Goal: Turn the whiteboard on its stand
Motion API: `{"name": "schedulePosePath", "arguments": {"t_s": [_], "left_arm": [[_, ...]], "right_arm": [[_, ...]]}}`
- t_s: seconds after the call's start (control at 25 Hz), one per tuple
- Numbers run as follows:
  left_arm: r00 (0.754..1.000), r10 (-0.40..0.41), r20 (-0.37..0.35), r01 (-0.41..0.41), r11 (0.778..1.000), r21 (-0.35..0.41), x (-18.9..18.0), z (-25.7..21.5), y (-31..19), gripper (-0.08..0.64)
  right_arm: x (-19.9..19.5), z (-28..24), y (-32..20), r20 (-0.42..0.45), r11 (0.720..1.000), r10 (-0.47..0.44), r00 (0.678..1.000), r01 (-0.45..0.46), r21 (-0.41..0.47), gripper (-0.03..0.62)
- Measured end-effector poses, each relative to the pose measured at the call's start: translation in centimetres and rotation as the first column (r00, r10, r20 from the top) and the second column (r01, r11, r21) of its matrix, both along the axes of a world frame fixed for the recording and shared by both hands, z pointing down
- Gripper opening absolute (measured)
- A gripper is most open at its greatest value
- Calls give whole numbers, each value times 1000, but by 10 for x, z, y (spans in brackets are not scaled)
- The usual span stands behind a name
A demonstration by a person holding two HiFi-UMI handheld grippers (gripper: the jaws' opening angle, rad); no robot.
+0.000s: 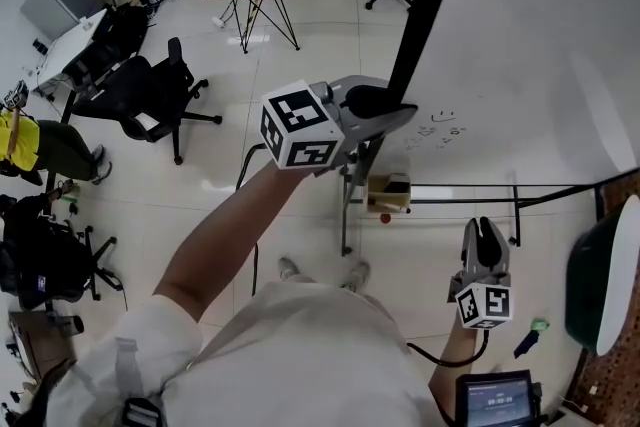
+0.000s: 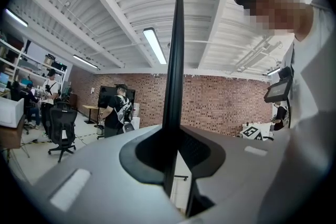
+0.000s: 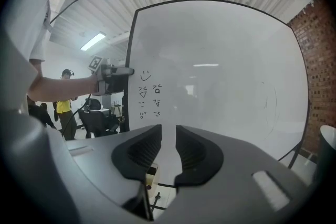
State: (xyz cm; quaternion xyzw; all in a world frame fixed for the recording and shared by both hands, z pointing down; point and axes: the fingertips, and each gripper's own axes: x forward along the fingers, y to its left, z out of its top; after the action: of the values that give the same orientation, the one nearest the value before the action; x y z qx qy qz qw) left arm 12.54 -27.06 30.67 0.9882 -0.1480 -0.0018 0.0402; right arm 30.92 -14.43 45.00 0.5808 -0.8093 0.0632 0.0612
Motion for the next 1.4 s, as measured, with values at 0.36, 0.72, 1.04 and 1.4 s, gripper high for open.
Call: {"name": "schedulePosePath", "arguments": {"t_s": [0.36,0.72,1.04,1.4], "left_arm": [[999,39,12,-39,999,1,0,1,2,83],[999,48,10,-48,999,-4,-4,-2,4,80],[998,63,-3,-63,998,10,-36,0,5,78],[997,72,-32,-72,997,18,-178,3,18,81]], "right_arm": [[-2,-6,4,9,999,35,999,-35,8,78],[-12,-19,7,11,999,34,999,-35,21,78],[-45,-10,20,36,996,92,995,-93,17,78],[-191,-3,47,26,993,114,993,-114,14,78]]}}
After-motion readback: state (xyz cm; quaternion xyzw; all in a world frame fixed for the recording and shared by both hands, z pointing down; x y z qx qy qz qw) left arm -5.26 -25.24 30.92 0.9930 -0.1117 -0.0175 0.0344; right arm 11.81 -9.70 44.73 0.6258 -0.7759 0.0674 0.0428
